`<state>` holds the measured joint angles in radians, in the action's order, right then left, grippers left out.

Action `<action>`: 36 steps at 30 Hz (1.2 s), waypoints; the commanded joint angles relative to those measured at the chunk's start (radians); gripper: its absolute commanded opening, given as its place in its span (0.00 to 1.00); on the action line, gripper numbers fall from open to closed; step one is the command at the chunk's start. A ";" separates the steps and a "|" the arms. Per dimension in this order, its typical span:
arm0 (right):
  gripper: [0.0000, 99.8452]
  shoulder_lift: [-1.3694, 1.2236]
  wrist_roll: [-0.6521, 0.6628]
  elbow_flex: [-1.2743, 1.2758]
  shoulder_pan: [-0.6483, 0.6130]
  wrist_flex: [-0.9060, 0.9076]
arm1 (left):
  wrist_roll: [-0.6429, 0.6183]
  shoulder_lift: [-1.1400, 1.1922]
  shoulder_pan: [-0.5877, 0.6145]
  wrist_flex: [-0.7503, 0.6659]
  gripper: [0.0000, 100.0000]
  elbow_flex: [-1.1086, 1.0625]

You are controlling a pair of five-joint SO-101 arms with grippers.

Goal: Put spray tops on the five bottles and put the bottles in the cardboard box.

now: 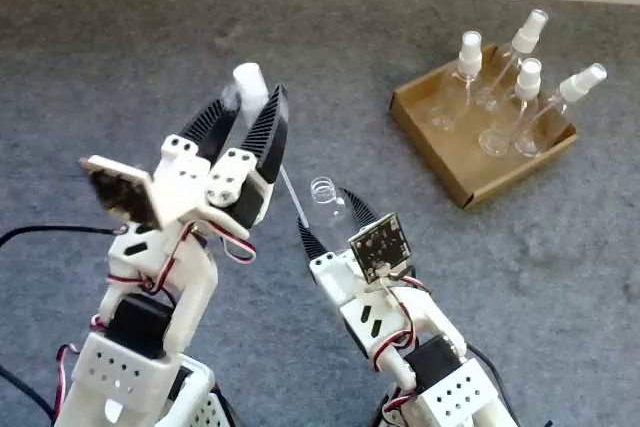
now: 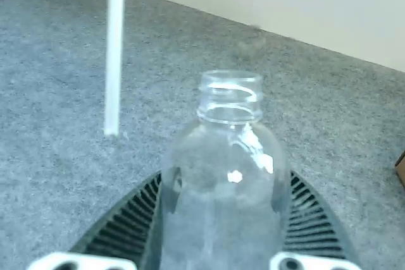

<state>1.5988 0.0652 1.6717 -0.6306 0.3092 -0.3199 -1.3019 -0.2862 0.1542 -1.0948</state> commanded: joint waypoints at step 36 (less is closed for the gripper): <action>0.17 0.013 -0.008 0.130 0.013 0.007 | 0.003 0.257 0.062 -0.411 0.03 0.010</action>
<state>1.5988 0.0652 1.6717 -0.6306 0.3153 -0.3199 -1.0518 -0.2754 -0.2279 -1.0963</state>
